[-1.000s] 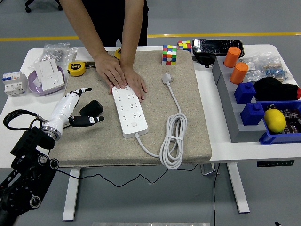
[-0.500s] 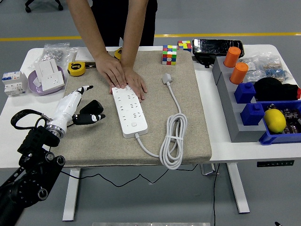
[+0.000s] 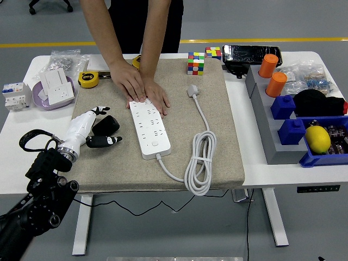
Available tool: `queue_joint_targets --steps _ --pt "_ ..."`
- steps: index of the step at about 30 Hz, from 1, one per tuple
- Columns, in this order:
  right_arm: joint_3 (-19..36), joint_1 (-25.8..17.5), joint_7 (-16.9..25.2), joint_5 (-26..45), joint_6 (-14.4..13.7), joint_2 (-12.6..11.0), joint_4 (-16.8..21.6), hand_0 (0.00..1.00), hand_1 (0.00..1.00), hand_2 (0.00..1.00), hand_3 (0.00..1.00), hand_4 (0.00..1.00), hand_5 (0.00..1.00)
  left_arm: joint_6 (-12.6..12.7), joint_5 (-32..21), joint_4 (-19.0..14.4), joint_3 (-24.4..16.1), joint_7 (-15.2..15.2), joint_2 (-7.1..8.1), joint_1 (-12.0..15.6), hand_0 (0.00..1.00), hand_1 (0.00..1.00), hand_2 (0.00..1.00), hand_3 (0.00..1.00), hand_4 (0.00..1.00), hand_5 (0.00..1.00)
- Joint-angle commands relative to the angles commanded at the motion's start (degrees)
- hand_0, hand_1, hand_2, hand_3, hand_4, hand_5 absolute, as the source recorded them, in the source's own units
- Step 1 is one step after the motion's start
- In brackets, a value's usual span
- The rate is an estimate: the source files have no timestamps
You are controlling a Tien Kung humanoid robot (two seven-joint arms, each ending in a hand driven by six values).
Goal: Pick up the plug,place it near the board,insert it into the board,press the button
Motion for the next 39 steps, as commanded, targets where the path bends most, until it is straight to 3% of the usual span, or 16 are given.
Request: queue_joint_targets --steps 5,14,15,20,21,38,39 --pt "0.06 0.07 0.01 0.09 -0.04 0.0 0.0 0.826 0.754 0.753 0.795 0.998 0.922 0.73 0.54 2.22 -0.79 -0.4 -0.2 -0.86 0.779 0.816 0.749 0.787 0.998 0.28" --pt "0.16 0.05 0.03 0.03 -0.05 0.07 0.0 0.826 0.754 0.753 0.795 0.998 0.921 1.16 0.94 3.4 -1.57 -0.41 -0.49 -1.18 0.77 0.804 0.71 0.748 0.998 0.285" --pt "0.13 0.07 0.04 0.06 -0.05 0.08 0.0 0.826 0.754 0.753 0.795 0.998 0.921 1.2 0.99 3.52 -1.65 -0.41 -0.49 -1.21 0.759 0.786 0.642 0.697 0.998 0.292" --pt "0.22 0.15 0.06 -0.01 -0.04 0.1 0.0 0.826 0.754 0.753 0.795 0.998 0.921 1.39 1.42 4.66 -1.97 -0.29 -0.58 -1.6 0.759 0.786 0.642 0.697 0.998 0.292" --pt "0.31 0.15 0.03 -0.08 -0.05 0.12 0.0 0.826 0.754 0.753 0.795 0.998 0.919 1.43 1.54 4.81 -2.04 -0.27 -0.62 -1.67 0.767 0.779 0.601 0.653 0.998 0.304" --pt "0.24 0.13 -0.01 -0.04 -0.03 0.08 0.0 0.826 0.753 0.753 0.794 0.998 0.919 2.06 0.75 6.2 -2.6 -0.3 -0.75 -2.31 0.751 0.758 0.564 0.591 0.998 0.397" --pt "0.22 0.14 0.0 -0.04 -0.03 0.07 0.0 0.825 0.753 0.753 0.794 0.998 0.919 2.07 0.7 6.22 -2.63 -0.28 -0.75 -2.33 0.719 0.669 0.475 0.521 0.986 0.435"
